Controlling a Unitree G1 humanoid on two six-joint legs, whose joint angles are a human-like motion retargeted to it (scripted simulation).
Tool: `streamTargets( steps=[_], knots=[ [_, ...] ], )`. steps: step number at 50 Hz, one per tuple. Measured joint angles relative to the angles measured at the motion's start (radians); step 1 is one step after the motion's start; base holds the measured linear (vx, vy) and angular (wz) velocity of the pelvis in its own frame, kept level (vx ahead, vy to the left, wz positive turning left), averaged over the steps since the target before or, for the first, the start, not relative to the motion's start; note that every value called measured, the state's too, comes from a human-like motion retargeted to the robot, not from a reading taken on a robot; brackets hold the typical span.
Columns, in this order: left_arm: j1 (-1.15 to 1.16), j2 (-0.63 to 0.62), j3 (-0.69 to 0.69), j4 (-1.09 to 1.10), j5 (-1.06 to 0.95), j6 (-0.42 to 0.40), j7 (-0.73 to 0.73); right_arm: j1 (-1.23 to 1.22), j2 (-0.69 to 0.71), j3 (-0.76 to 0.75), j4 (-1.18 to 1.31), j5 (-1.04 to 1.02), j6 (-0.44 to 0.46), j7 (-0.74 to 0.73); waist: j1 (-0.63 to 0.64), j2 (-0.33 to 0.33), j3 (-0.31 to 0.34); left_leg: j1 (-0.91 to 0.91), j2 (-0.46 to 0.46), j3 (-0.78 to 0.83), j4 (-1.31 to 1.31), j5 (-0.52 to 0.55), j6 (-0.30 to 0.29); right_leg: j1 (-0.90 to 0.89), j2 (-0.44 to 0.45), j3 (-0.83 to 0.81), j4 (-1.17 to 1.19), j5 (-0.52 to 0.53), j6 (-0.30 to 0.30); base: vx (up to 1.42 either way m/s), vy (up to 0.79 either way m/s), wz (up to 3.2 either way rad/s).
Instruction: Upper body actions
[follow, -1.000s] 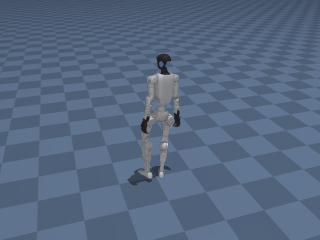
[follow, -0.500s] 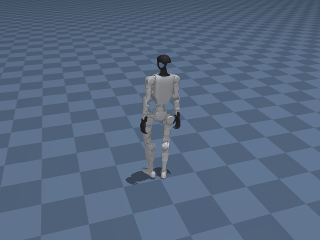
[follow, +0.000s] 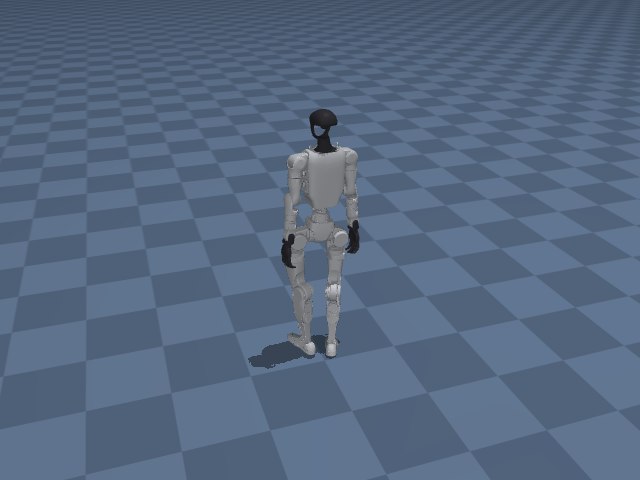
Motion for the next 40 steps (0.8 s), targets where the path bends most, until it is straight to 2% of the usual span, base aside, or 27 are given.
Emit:
streamTargets(
  steps=[11, 40],
  knots=[
    [0.013, 0.013, 0.005, 0.023, 0.007, 0.004, 0.005, 0.022, -0.008, -0.009, 0.058, -0.012, 0.017, 0.000, 0.001, 0.005, 0.001, 0.010, -0.008, 0.004, -0.005, -0.036, 0.004, -0.005, -0.005, 0.016, 0.010, 0.011, 0.014, 0.00, 0.00, 0.00],
    [-0.007, 0.013, -0.013, 0.000, 0.013, 0.005, -0.003, 0.004, 0.007, 0.003, 0.002, 0.010, -0.003, 0.031, 0.002, 0.007, 0.007, 0.016, -0.022, 0.023, -0.010, -0.105, 0.001, -0.018, -0.022, 0.043, 0.021, 0.046, 0.042, 0.00, 0.00, 0.00]
  ],
)
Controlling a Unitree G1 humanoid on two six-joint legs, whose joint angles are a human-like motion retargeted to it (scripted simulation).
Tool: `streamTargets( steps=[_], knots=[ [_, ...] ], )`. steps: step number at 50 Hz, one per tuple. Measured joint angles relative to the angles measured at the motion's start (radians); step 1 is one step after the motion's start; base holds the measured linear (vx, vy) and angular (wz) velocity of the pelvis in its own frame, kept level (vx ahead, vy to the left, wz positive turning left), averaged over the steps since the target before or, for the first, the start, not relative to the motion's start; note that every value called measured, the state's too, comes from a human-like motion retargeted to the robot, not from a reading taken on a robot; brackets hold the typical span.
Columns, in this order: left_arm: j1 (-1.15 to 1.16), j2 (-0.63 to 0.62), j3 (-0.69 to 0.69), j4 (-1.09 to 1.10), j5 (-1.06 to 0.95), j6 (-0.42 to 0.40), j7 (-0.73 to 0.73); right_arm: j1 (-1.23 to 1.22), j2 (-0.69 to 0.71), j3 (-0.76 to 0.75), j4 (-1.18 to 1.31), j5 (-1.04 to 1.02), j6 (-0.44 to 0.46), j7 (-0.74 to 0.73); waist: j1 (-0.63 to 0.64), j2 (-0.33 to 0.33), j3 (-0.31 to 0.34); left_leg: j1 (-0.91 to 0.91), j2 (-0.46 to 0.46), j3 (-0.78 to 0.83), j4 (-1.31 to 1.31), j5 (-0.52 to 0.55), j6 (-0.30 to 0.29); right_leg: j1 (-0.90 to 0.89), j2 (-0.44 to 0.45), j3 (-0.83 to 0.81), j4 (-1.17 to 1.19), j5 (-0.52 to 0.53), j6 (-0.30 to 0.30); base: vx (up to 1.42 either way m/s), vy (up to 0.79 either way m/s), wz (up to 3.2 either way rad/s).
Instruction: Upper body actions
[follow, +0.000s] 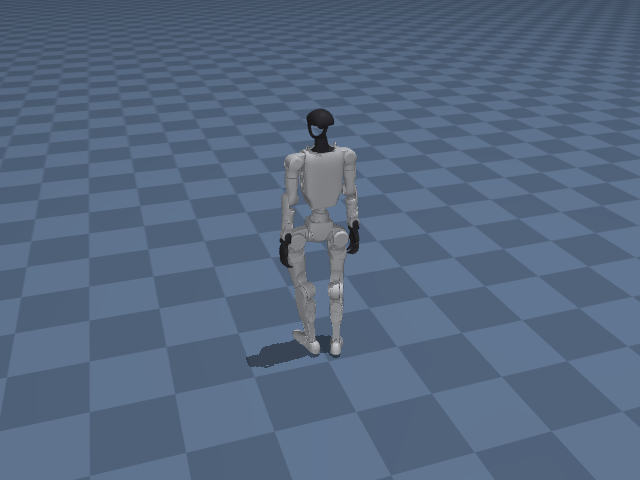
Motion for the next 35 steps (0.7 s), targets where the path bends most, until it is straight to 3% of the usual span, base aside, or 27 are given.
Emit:
streamTargets(
  steps=[35],
  knots=[
    [0.000, 0.010, 0.003, 0.011, 0.007, -0.003, 0.004, 0.005, 0.002, -0.001, 0.007, 0.020, -0.017, 0.025, 0.006, -0.016, 0.028, 0.008, 0.005, -0.003, 0.006, -0.053, -0.015, 0.006, 0.004, 0.010, 0.008, 0.024, 0.016, 0.00, 0.00, 0.00]
  ],
)
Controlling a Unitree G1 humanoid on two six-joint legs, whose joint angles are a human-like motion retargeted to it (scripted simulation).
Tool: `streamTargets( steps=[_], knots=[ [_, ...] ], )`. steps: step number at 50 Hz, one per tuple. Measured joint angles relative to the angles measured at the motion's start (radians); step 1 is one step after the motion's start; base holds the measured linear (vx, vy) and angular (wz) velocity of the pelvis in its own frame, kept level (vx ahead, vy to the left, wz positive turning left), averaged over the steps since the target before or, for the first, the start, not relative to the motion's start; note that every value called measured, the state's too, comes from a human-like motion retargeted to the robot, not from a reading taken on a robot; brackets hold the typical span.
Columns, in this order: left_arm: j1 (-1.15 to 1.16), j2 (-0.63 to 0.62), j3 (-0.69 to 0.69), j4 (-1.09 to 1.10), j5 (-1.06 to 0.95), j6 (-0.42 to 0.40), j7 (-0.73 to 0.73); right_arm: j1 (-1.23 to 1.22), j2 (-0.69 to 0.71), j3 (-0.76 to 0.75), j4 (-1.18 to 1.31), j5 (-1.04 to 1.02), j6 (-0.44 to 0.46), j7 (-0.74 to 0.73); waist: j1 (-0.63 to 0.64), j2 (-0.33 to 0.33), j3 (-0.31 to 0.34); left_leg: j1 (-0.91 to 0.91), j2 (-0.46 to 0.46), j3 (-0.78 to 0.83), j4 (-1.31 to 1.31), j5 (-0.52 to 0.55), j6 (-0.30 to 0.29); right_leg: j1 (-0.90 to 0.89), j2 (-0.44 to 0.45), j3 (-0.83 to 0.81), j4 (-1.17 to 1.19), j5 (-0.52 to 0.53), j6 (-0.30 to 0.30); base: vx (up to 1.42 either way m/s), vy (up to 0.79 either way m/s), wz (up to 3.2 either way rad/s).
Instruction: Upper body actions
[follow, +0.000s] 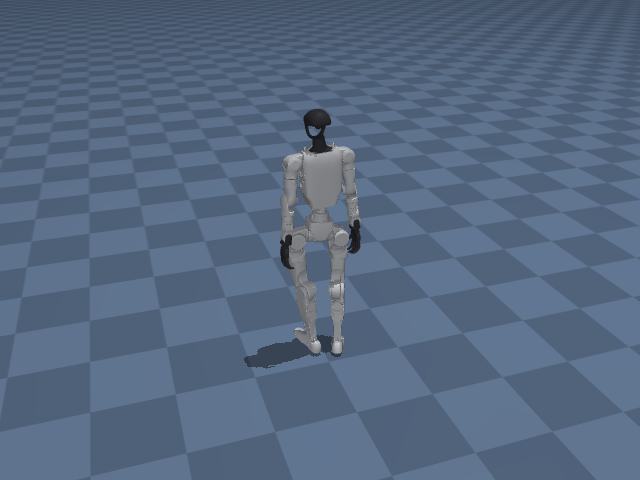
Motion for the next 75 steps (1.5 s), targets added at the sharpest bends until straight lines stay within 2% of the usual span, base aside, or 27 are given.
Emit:
streamTargets(
  steps=[40, 60, 65, 69, 75],
  knots=[
    [0.001, 0.011, 0.007, 0.010, 0.006, -0.002, 0.003, 0.000, 0.000, 0.008, -0.014, 0.025, -0.003, 0.009, 0.028, -0.002, 0.025, -0.006, -0.013, -0.016, 0.002, -0.051, -0.011, 0.001, -0.019, -0.012, 0.026, 0.000, 0.031, 0.00, 0.00, 0.00],
    [-0.025, 0.017, -0.007, -0.001, 0.008, -0.005, -0.001, 0.008, -0.010, 0.000, 0.003, 0.040, -0.007, -0.002, 0.053, 0.027, 0.039, -0.002, -0.004, -0.037, 0.006, -0.057, -0.025, 0.000, -0.024, -0.003, 0.149, -0.064, 0.056, 0.00, 0.00, 0.08],
    [-0.027, 0.028, -0.002, 0.002, 0.010, -0.004, 0.001, 0.012, -0.008, -0.003, 0.009, 0.048, -0.010, -0.008, 0.050, 0.031, 0.036, -0.012, 0.001, -0.076, 0.012, -0.048, -0.034, -0.001, -0.010, 0.039, 0.160, -0.075, 0.055, -0.02, -0.04, 0.42],
    [-0.030, 0.036, -0.001, 0.002, 0.008, -0.001, 0.004, 0.010, -0.008, -0.002, 0.006, 0.050, -0.012, -0.011, 0.046, 0.034, 0.043, -0.017, 0.009, -0.108, 0.015, -0.038, -0.041, -0.015, 0.007, 0.148, 0.174, -0.076, 0.055, -0.05, -0.09, 0.47],
    [-0.036, 0.042, -0.004, -0.001, 0.007, -0.001, 0.004, 0.006, -0.009, -0.006, -0.008, 0.054, -0.016, -0.015, 0.028, 0.034, 0.060, -0.028, 0.018, -0.168, 0.023, -0.012, -0.055, -0.030, 0.025, 0.344, 0.177, -0.070, 0.114, -0.08, -0.12, 0.69]
  ],
)
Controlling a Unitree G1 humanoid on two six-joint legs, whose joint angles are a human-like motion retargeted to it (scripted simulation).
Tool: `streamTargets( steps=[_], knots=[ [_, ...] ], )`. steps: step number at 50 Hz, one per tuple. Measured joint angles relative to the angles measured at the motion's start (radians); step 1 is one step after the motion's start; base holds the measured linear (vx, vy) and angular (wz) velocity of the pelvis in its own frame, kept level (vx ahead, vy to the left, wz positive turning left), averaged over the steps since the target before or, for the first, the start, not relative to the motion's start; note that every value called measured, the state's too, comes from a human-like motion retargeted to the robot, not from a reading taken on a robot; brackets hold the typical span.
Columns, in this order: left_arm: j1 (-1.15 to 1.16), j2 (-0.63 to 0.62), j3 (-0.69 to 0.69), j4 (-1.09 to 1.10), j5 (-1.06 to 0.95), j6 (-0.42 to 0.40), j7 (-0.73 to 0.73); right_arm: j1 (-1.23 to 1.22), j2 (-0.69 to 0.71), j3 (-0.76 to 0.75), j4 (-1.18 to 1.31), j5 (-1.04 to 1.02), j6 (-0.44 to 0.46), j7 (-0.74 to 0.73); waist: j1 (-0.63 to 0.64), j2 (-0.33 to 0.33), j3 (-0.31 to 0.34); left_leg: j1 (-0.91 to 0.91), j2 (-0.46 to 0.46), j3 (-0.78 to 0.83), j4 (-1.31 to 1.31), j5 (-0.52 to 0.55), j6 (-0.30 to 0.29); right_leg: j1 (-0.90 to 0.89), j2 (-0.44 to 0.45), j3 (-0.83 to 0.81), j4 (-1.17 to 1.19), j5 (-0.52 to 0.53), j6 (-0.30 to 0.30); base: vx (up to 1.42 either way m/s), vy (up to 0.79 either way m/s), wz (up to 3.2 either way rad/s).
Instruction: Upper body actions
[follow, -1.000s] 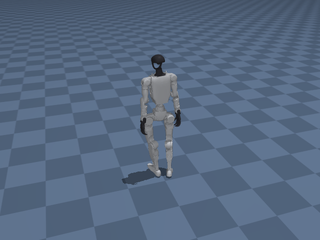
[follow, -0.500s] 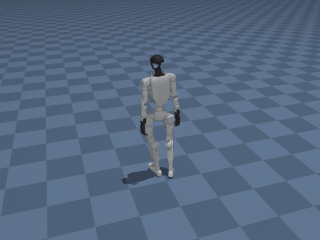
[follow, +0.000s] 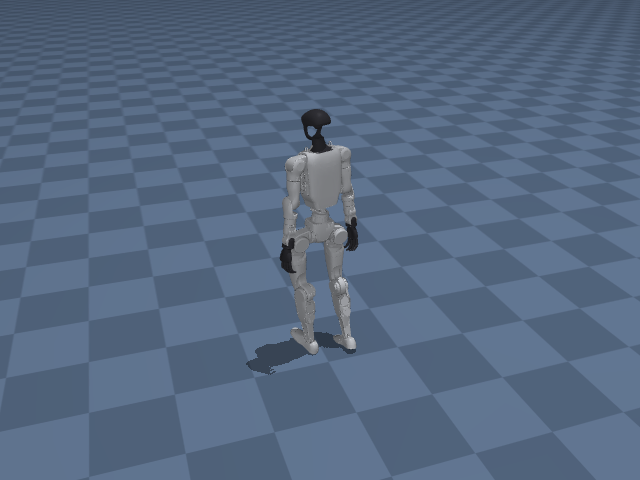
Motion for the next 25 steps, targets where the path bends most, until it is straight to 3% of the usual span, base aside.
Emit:
streamTargets(
  steps=[2, 9, 18, 20, 25],
  knots=[
    [-0.001, 0.001, 0.000, -0.006, 0.000, -0.001, -0.002, -0.002, 0.001, 0.000, -0.003, 0.006, -0.002, -0.001, -0.002, -0.002, 0.006, -0.008, 0.004, -0.021, 0.003, 0.013, -0.008, 0.005, 0.003, 0.008, -0.005, -0.008, 0.008, -0.12, -0.15, 0.76],
    [-0.007, -0.002, -0.003, -0.031, -0.008, -0.006, -0.005, -0.005, -0.002, -0.006, -0.004, 0.007, -0.006, 0.003, 0.019, -0.012, 0.023, -0.060, 0.015, -0.064, 0.019, 0.065, -0.041, 0.034, 0.003, -0.157, -0.054, -0.030, -0.055, -0.15, -0.16, 0.79],
    [-0.052, -0.025, -0.039, -0.058, -0.009, -0.022, -0.005, -0.005, -0.036, -0.048, 0.026, 0.023, -0.007, -0.005, 0.034, -0.019, 0.063, -0.212, -0.022, -0.188, 0.101, 0.107, -0.076, 0.089, -0.008, -0.442, -0.183, -0.012, -0.083, -0.23, -0.12, 1.50],
    [-0.056, -0.031, -0.048, -0.065, -0.009, -0.029, -0.003, 0.004, -0.045, -0.055, 0.036, 0.023, -0.004, -0.005, 0.049, -0.019, 0.067, -0.232, -0.009, -0.134, 0.105, 0.086, -0.094, 0.096, -0.006, -0.497, -0.201, -0.014, -0.087, -0.16, -0.05, 1.74],
    [-0.042, -0.041, -0.039, -0.060, -0.018, -0.051, 0.017, 0.016, -0.064, -0.066, 0.057, 0.017, 0.010, -0.033, 0.023, -0.003, 0.054, -0.221, 0.101, 0.214, 0.075, 0.080, -0.236, 0.107, 0.026, -0.676, -0.234, -0.040, -0.083, -0.14, -0.01, 2.25]
  ],
)
